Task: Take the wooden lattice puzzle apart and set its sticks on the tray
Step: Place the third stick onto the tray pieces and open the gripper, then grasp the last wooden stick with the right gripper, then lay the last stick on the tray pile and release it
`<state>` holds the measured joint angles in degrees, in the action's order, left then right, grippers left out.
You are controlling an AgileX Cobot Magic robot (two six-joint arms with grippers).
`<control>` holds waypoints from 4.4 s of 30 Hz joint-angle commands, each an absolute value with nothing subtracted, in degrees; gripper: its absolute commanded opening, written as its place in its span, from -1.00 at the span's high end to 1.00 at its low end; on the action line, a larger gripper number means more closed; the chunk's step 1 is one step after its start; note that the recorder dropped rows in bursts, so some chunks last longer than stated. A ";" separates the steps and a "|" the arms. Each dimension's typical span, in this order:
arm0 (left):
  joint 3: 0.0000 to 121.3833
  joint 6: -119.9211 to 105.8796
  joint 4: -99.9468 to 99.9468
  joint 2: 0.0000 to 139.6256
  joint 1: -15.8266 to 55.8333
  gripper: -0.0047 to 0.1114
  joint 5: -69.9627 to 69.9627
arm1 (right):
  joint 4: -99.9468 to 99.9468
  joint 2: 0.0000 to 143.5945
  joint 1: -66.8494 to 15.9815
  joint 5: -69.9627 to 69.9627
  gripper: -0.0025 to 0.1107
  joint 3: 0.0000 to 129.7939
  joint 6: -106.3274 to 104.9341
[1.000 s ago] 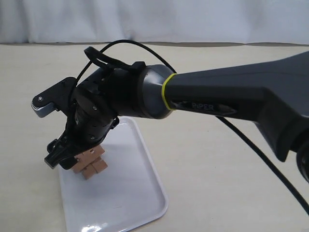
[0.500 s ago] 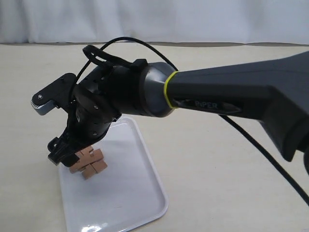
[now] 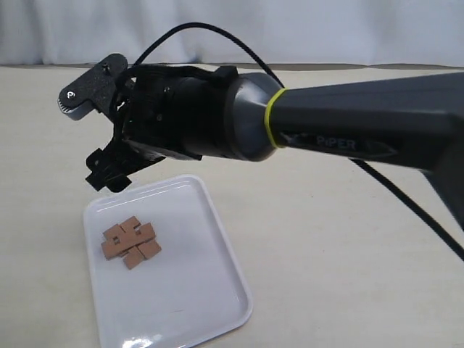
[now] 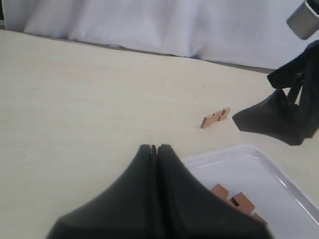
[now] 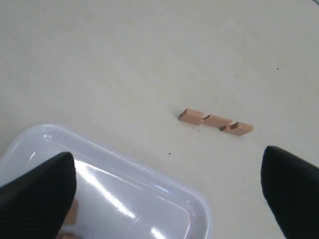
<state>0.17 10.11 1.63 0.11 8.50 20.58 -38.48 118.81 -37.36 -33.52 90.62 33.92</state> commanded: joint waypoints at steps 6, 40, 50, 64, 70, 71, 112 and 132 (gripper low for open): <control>0.00 10.11 1.99 0.00 8.36 0.92 19.77 | -22.74 118.61 -26.21 -24.93 -0.70 90.70 24.93; 0.00 10.11 1.99 0.00 8.36 0.92 19.77 | -4.15 139.96 -21.84 -25.51 -0.81 109.08 0.52; 0.00 10.11 1.99 0.00 8.36 0.92 19.77 | -3.88 140.71 -21.39 -24.51 0.04 109.08 2.26; 0.00 10.11 1.99 0.00 8.36 0.92 19.77 | -2.04 130.76 -21.61 -41.90 0.88 108.51 0.66; 0.00 10.11 1.99 0.00 8.36 0.92 19.77 | 2.35 125.29 -25.00 -43.74 0.88 98.94 -3.90; 0.00 10.11 1.99 0.00 8.36 0.92 19.77 | 2.35 124.50 -25.95 -43.00 0.88 96.82 -3.90; 0.00 10.11 1.99 0.00 8.36 0.92 19.77 | -3.15 111.96 -32.77 -47.12 -0.07 85.94 9.66; 0.00 10.11 1.99 0.00 8.36 0.92 19.77 | 1.22 74.32 -0.92 -47.15 0.85 49.06 2.68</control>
